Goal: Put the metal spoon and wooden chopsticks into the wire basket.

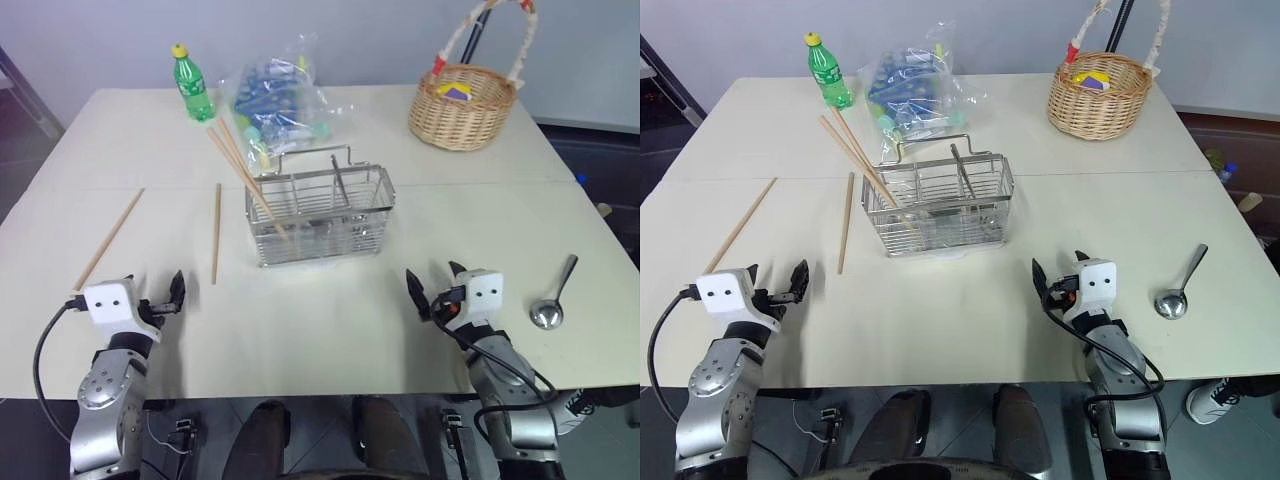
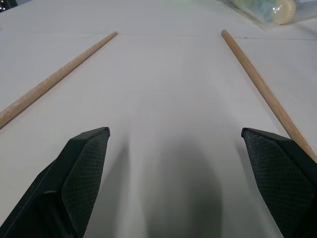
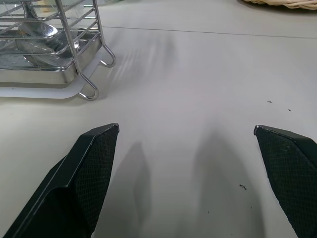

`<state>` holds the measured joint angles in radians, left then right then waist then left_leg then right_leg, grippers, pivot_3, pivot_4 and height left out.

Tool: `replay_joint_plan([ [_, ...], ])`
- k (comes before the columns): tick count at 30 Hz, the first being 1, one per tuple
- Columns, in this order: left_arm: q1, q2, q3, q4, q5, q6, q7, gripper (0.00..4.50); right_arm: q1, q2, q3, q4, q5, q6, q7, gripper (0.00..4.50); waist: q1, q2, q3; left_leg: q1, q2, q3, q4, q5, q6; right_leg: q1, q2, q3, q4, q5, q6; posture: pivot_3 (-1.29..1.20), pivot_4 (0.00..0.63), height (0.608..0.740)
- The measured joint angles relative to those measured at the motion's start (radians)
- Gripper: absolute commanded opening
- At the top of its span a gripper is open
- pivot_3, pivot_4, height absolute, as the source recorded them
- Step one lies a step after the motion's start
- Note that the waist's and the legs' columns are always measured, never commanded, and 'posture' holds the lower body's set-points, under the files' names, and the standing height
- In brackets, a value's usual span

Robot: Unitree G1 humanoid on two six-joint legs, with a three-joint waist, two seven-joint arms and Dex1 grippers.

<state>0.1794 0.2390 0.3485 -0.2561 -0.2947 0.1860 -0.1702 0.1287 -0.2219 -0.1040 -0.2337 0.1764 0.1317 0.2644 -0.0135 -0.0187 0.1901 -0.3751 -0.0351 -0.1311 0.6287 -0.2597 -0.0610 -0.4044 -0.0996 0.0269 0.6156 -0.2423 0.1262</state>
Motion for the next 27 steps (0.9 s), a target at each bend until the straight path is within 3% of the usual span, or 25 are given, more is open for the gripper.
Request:
replay_joint_plan([
  [27, -0.007, 0.000, 0.021, 0.000, -0.001, -0.002, -0.007, 4.48, -0.013, 0.004, 0.008, 0.002, -0.001, 0.000, 0.000, 4.50, 0.000, 0.000, 0.000, 0.000, 0.000, 0.000, 0.000, 0.000, 0.000, 0.000, 0.000, 0.000, 0.000, 0.000, 0.000, 0.00, 0.150, 0.740],
])
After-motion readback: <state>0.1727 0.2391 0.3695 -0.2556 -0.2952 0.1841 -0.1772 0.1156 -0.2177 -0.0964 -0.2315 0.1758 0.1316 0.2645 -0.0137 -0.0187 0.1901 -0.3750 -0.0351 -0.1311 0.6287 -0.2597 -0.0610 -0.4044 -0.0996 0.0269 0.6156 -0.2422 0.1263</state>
